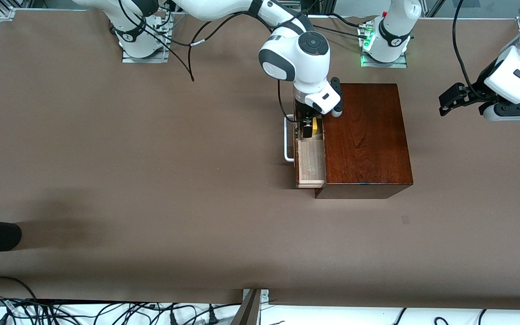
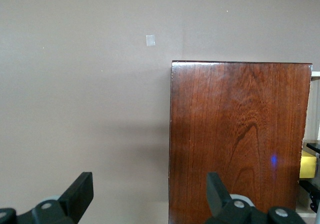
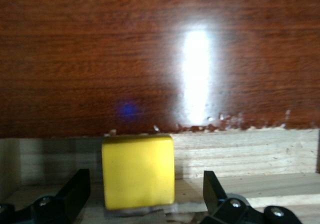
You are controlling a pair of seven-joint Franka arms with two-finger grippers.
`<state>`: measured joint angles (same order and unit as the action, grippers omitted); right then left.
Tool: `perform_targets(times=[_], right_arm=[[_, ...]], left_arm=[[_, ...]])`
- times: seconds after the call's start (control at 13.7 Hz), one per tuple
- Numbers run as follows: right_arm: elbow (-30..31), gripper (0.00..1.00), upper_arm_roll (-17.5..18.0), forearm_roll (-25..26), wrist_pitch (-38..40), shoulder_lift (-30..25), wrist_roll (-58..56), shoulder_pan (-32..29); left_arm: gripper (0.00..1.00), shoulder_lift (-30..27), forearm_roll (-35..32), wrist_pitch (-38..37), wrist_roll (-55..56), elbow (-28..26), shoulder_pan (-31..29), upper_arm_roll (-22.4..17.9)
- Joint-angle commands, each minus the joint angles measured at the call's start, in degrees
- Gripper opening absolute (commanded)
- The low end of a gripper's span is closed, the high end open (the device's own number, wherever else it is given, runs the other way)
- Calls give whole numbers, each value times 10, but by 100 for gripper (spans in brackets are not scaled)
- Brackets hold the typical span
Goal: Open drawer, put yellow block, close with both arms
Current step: 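Lower the cube into the drawer and open the right gripper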
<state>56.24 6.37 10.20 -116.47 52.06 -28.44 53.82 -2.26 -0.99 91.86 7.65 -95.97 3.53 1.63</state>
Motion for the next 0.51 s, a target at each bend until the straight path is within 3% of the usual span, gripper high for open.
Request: perform_targets(times=[0.0,0.29,0.44], right_arm=[[-15,100,4,-1,13,-31,14,-11],[-12,100,0,-40,25,-112,37,-66],[-10,100,-1,-60,53,-135,38,-124]], left_arm=[[100,-5,0,-1,-2,4,-1,3],[100,-5,0,-1,-3,4,-1,3],[100,-6,0,-5,-2,4,-1,4]])
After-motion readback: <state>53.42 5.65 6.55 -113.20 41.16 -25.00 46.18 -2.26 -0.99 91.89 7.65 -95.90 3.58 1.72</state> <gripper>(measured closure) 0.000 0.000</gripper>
